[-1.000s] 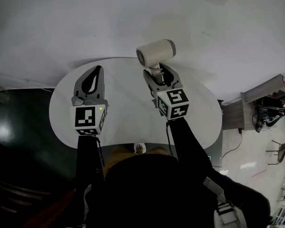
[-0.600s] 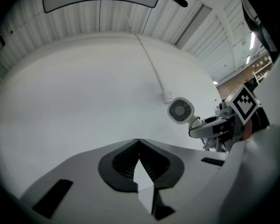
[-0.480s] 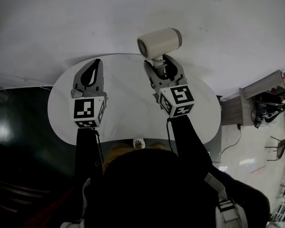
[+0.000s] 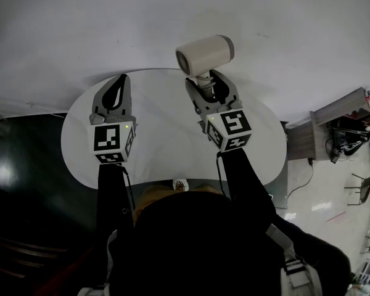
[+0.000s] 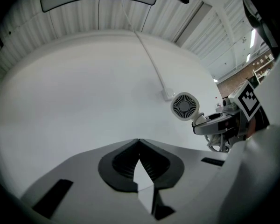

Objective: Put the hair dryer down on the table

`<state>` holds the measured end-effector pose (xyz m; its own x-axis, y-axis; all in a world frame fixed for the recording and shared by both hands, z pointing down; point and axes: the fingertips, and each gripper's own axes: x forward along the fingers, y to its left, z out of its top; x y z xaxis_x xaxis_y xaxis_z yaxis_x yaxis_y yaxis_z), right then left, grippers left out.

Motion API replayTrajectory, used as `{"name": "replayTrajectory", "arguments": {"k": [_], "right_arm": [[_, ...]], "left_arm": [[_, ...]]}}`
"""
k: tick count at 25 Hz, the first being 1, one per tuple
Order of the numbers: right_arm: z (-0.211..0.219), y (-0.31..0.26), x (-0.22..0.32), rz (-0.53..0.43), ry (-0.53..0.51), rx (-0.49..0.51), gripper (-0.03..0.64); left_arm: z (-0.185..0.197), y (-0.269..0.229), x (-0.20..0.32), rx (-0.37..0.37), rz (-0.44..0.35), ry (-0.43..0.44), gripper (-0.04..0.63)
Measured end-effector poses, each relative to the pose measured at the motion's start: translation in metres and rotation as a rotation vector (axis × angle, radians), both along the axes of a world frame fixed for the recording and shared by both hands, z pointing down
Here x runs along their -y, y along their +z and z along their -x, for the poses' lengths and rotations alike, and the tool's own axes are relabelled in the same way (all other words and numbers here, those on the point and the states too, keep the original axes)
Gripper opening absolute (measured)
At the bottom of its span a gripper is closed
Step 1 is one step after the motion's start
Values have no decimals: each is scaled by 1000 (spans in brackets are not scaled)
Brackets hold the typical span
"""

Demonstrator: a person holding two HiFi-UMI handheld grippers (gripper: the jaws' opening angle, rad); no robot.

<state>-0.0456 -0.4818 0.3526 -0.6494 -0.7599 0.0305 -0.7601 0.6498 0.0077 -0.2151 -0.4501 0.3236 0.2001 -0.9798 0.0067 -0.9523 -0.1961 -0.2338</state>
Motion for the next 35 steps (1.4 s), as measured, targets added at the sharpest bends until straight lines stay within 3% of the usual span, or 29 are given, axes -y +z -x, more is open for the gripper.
{"name": "replayTrajectory", "arguments": {"k": [35], "right_arm": [[-13, 3, 4, -4, 38, 1, 253]], "left_arm": [[-12, 1, -2, 9, 10, 28, 15]]}}
